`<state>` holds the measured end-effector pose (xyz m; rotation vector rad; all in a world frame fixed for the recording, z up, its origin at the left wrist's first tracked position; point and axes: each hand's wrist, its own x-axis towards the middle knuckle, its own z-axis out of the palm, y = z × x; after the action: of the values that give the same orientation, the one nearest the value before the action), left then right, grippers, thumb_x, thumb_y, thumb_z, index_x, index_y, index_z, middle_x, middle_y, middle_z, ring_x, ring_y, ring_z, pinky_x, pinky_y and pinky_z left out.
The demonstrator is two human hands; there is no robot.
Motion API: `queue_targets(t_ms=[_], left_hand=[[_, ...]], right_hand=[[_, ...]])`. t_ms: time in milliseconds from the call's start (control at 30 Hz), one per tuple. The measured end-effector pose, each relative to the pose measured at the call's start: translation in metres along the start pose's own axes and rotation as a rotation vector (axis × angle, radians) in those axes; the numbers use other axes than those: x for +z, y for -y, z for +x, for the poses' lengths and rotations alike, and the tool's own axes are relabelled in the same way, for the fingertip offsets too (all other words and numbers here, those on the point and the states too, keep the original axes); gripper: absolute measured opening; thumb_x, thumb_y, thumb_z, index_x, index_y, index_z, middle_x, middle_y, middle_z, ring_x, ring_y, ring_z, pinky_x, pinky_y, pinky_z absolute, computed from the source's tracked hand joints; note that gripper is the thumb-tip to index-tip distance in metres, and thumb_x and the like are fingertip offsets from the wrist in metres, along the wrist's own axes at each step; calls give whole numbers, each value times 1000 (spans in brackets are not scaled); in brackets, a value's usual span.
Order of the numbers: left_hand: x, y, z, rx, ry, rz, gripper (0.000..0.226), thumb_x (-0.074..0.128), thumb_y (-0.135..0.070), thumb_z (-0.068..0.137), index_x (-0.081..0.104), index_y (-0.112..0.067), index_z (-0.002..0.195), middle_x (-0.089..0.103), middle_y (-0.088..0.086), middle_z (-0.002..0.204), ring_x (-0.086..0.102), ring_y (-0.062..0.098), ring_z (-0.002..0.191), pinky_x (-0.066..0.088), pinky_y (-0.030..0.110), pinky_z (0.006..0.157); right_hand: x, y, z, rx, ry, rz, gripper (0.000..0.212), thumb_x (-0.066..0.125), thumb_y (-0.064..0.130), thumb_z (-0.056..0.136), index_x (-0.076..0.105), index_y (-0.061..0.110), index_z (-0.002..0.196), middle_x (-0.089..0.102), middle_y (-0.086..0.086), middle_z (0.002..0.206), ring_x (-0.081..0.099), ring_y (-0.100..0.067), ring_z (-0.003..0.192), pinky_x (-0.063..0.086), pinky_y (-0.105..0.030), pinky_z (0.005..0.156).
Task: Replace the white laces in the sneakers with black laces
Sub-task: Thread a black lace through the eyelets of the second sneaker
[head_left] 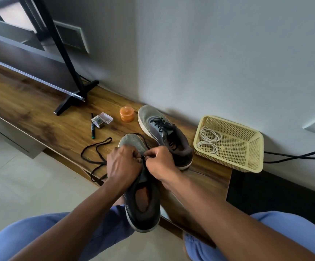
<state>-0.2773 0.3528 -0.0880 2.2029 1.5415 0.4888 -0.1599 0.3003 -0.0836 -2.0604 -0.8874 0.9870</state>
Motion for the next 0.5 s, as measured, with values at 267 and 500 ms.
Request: queue_targets(t_ms=[267, 500], left_hand=[[4, 1, -2, 41, -40, -16, 11, 73, -13, 86, 73, -20, 77, 67, -4, 75, 57, 17, 70, 33, 32, 67], [-1, 0, 7, 72, 38, 9, 16, 68, -14, 94, 74, -23, 81, 67, -8, 80, 59, 11, 73, 35, 26, 61]], right_hand=[[-2, 4, -1, 32, 18, -22, 9, 71, 12, 86, 73, 20, 88, 75, -2, 102, 67, -21, 100, 58, -35, 90], [0, 6, 0, 65, -41, -1, 20, 59, 13, 89, 76, 20, 95, 72, 2, 99, 65, -20, 98, 55, -35, 87]])
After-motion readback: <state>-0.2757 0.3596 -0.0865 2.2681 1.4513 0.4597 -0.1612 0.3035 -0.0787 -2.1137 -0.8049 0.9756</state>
